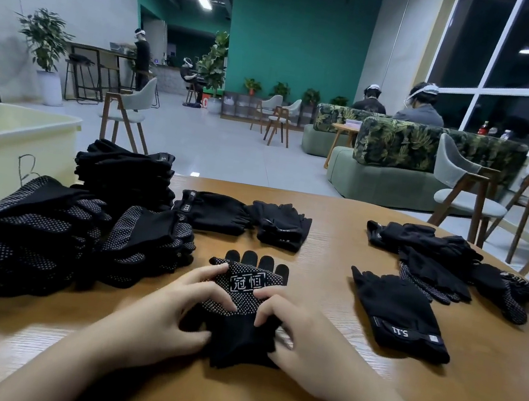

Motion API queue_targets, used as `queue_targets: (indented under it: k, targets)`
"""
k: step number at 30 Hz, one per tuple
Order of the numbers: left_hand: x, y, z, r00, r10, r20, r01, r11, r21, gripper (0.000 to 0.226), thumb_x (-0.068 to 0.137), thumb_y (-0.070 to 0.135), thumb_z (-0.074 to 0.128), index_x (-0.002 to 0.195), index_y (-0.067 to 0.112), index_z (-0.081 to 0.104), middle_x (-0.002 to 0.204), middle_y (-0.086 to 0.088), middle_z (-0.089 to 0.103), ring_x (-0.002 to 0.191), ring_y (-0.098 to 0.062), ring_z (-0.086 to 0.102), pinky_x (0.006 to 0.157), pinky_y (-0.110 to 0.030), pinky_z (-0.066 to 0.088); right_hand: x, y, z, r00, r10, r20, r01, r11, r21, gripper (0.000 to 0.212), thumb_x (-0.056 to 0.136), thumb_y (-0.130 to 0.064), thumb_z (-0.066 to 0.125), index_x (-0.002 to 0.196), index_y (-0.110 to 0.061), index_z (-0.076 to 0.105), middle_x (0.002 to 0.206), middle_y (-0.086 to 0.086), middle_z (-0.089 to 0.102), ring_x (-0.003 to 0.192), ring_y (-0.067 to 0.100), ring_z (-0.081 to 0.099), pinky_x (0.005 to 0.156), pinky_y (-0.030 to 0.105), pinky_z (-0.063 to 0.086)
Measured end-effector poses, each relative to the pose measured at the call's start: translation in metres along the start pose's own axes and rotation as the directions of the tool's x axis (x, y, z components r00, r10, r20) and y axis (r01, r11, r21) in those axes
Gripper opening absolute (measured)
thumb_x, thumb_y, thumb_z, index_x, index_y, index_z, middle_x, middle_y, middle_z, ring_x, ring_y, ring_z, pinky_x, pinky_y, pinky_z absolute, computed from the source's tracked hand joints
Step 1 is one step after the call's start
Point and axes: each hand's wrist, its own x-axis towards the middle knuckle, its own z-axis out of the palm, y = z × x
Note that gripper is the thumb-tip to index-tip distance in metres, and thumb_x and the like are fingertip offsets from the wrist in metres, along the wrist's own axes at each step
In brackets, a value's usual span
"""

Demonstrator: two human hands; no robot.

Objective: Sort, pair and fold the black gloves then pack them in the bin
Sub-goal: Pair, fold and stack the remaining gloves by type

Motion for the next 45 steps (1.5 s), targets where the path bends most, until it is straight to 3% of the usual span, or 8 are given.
queue_targets:
  k: [5,10,18,23,33,38,42,45]
  targets:
    - [-0.014,0.015,-0.005,0.997,0.03,0.073,-0.035,0.997,0.064,0.03,0.08,0.019,0.07,0.09,0.047,0.067,0.145,0.034,0.012,0.111,0.034,0.029,0.084,0.007,0.024,-0.003,0.0,0.003,1.0,0.014,-0.002,-0.014,1.0,-0.008,0.035,0.081,-0.008,0.061,0.088,-0.04,0.049,0.119,-0.039,0.033,0.116,-0.008,0.042,0.091,0.005,0.031]
    - [-0.018,0.018,-0.005,0.994,0.009,0.105,-0.024,0.99,0.142,0.037,0.063,0.057,0.075,0.096,0.051,0.06,0.141,0.046,0.004,0.116,0.034,0.019,0.084,0.01,0.017,-0.004,-0.001,0.004,0.999,0.033,-0.018,-0.033,0.999,-0.011,0.03,0.078,-0.009,0.064,0.092,-0.033,0.054,0.118,-0.042,0.034,0.113,-0.012,0.042,0.09,0.006,0.033]
    - [-0.008,0.013,0.012,0.99,0.112,-0.086,-0.102,0.989,0.109,0.022,0.069,0.057,0.052,0.082,0.042,0.058,0.137,0.042,0.025,0.125,0.015,0.036,0.102,-0.018,0.034,-0.004,0.0,0.002,0.998,0.065,-0.019,-0.065,0.998,0.003,0.041,0.084,-0.005,0.061,0.094,-0.041,0.044,0.117,-0.039,0.037,0.108,-0.018,0.041,0.088,0.005,0.034]
    - [-0.007,0.007,0.02,0.976,0.192,-0.102,-0.168,0.964,0.205,0.016,0.076,0.05,0.05,0.086,0.038,0.051,0.138,0.035,0.033,0.121,0.006,0.045,0.094,-0.005,0.031,-0.007,0.002,-0.003,0.998,0.064,-0.02,-0.065,0.995,-0.069,0.037,0.088,-0.001,0.05,0.087,-0.037,0.046,0.127,-0.027,0.042,0.097,-0.019,0.043,0.083,0.011,0.038]
    - [-0.012,-0.005,0.018,0.993,0.117,0.009,-0.117,0.976,0.181,0.03,0.068,0.084,0.038,0.089,0.065,0.048,0.137,0.039,0.028,0.135,0.018,0.009,0.103,0.001,0.008,-0.011,0.003,-0.007,0.997,0.067,0.038,-0.065,0.996,-0.065,0.037,0.091,0.003,0.041,0.092,-0.023,0.068,0.123,-0.027,0.046,0.098,-0.027,0.038,0.084,-0.001,0.026]
    - [-0.011,-0.001,0.011,0.998,0.059,-0.034,-0.053,0.987,0.149,0.044,0.063,0.091,0.03,0.075,0.061,0.06,0.129,0.036,0.033,0.122,0.017,0.027,0.095,0.002,0.018,-0.008,-0.003,-0.01,0.996,0.089,0.018,-0.089,0.996,0.006,0.043,0.089,0.005,0.041,0.106,-0.028,0.064,0.126,-0.029,0.045,0.107,-0.026,0.037,0.087,-0.002,0.026]
    - [-0.001,0.0,0.011,0.995,0.01,-0.097,0.006,0.987,0.162,0.012,0.078,0.063,0.055,0.077,0.05,0.057,0.11,0.031,0.045,0.102,0.008,0.046,0.09,-0.02,0.036,0.006,-0.007,-0.013,0.983,0.162,-0.088,-0.149,0.98,0.129,0.052,0.087,0.007,0.04,0.119,-0.032,0.054,0.112,-0.029,0.05,0.105,-0.023,0.042,0.086,-0.001,0.03]
    - [0.01,0.003,0.011,0.975,-0.084,-0.204,0.117,0.981,0.158,0.016,0.087,0.033,0.064,0.079,0.035,0.05,0.09,0.014,0.049,0.077,-0.001,0.054,0.077,-0.025,0.042,0.018,-0.007,-0.016,0.959,0.254,-0.129,-0.221,0.949,0.223,0.047,0.09,0.004,0.038,0.118,-0.031,0.055,0.072,-0.02,0.05,0.06,-0.009,0.05,0.058,0.009,0.036]
